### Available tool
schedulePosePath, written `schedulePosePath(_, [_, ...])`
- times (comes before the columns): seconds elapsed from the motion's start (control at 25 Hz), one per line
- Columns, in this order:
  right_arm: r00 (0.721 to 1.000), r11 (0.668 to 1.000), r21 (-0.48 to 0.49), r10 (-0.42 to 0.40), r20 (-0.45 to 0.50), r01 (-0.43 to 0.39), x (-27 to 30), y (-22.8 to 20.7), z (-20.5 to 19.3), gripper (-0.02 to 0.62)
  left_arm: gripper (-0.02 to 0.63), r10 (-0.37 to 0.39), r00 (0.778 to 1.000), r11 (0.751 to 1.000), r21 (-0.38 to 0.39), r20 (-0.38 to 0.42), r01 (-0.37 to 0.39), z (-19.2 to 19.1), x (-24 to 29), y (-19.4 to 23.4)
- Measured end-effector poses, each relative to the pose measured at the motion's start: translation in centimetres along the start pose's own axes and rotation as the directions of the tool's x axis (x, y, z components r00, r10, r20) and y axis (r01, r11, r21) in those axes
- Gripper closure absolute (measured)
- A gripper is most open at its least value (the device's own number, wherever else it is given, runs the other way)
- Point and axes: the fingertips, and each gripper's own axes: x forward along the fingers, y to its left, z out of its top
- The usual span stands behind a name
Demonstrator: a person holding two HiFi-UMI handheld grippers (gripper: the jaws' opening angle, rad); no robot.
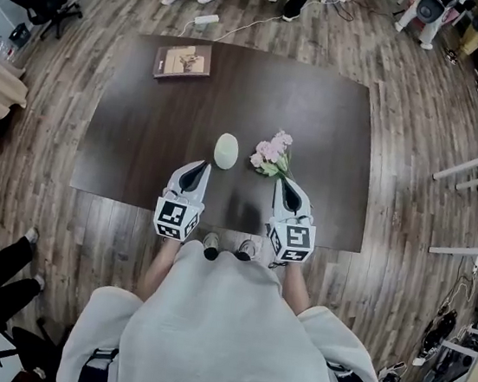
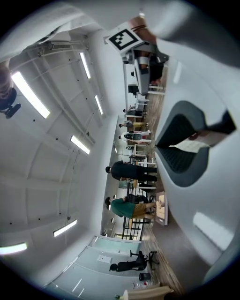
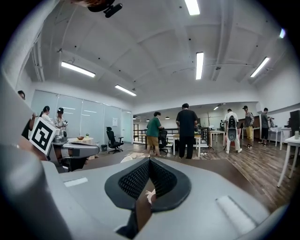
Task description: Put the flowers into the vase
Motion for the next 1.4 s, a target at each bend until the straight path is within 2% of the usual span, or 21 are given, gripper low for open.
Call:
schedulePosePath(0.24, [0.997,1.0,0.019,0.009,-0.076,-0.008,-1.1,-0.5,-2.7,0.597,0.595,0.01,0.997,0.999,-0.036,-0.077,-0.012,-3.5,-1.1,-0.8])
schedulePosePath(0.6, [0.981,0.999,0.036,-0.011,-0.196,0.018,-1.2,-1.3,-7.4,0.597,0.592,-0.033,0.992,0.997,-0.072,-0.123,0.024,-7.9,0.4,0.1])
schedulePosePath(0.76, [0.975,0.998,0.054,-0.016,-0.221,0.028,-0.7,-2.9,-8.9,0.597,0.471,-0.057,0.991,0.997,-0.065,-0.124,0.049,-9.4,2.6,0.6])
schedulePosePath(0.84, [0.972,0.998,0.061,-0.014,-0.236,0.029,-0.3,-3.6,-9.6,0.595,0.371,-0.054,0.989,0.997,-0.054,-0.134,0.047,-10.3,3.6,1.0])
schedulePosePath(0.92, [0.966,0.998,0.054,-0.022,-0.256,0.037,0.3,-4.2,-10.5,0.595,0.302,-0.054,0.988,0.998,-0.042,-0.142,0.048,-11.0,4.8,1.4])
schedulePosePath(1.0, [0.962,0.998,0.05,-0.031,-0.271,0.046,0.9,-4.6,-11.1,0.595,0.255,-0.066,0.988,0.998,-0.031,-0.143,0.062,-11.2,6.1,1.6])
schedulePosePath(1.2, [0.959,0.998,0.051,-0.031,-0.283,0.047,2.1,-5.2,-11.4,0.595,0.216,-0.1,0.983,0.995,-0.005,-0.152,0.1,-11.2,9.0,1.3])
schedulePosePath(1.4, [0.956,0.998,0.052,-0.027,-0.291,0.044,3.0,-5.9,-11.5,0.597,0.215,-0.114,0.981,0.993,0.003,-0.156,0.116,-11.4,11.2,1.1])
